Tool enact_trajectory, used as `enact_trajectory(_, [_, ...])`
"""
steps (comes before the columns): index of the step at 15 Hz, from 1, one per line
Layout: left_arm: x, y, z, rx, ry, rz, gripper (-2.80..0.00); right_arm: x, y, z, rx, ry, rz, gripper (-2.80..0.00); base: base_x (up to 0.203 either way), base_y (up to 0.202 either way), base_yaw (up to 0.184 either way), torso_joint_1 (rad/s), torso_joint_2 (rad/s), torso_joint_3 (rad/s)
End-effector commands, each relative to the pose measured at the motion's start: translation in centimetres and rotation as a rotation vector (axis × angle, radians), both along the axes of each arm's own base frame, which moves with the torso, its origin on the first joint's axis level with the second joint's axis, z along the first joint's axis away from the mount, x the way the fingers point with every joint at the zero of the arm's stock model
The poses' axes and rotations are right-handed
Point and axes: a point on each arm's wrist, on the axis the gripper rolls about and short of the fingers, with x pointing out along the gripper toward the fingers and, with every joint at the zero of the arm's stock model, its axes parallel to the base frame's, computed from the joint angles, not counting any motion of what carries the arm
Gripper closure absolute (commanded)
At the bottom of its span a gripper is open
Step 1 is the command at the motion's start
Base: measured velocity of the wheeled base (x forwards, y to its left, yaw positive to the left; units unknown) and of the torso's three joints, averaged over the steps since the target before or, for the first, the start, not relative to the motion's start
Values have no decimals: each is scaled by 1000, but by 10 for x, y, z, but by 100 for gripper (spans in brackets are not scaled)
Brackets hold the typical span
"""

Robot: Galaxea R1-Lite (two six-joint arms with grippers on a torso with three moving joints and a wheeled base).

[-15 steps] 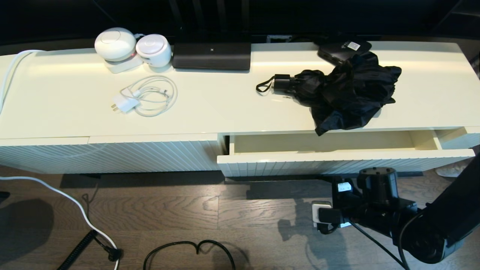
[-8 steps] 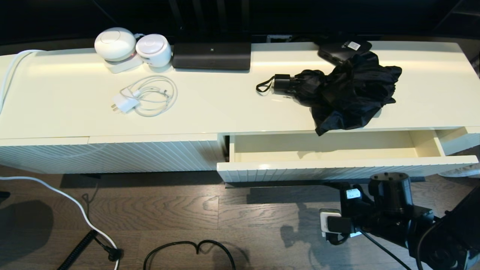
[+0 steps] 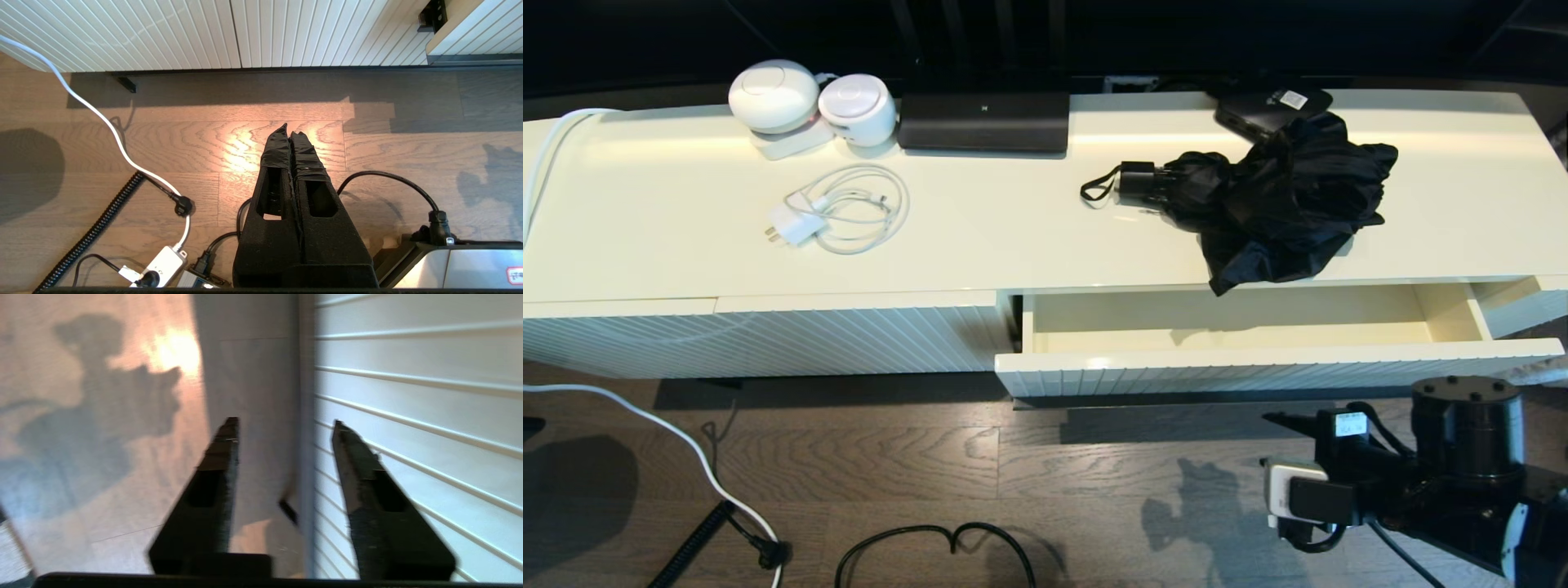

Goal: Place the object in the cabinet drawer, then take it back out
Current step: Open the drawer

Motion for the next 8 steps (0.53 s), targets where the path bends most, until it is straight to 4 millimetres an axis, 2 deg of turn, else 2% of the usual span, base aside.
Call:
enact_trajectory(1, [0,0,0,-1,-1,0,0,-19,-6,34,49,-142,2,0,0,0,0,0,0,0])
enact_trajectory(5, [0,0,0,-1,-2,0,0,-46,-16,77,116,-334,0,0,0,0,0,0,0,0])
enact_trajectory(8, [0,0,0,-1,-2,1,0,-59,-20,89,122,-357,0,0,0,0,0,0,0,0])
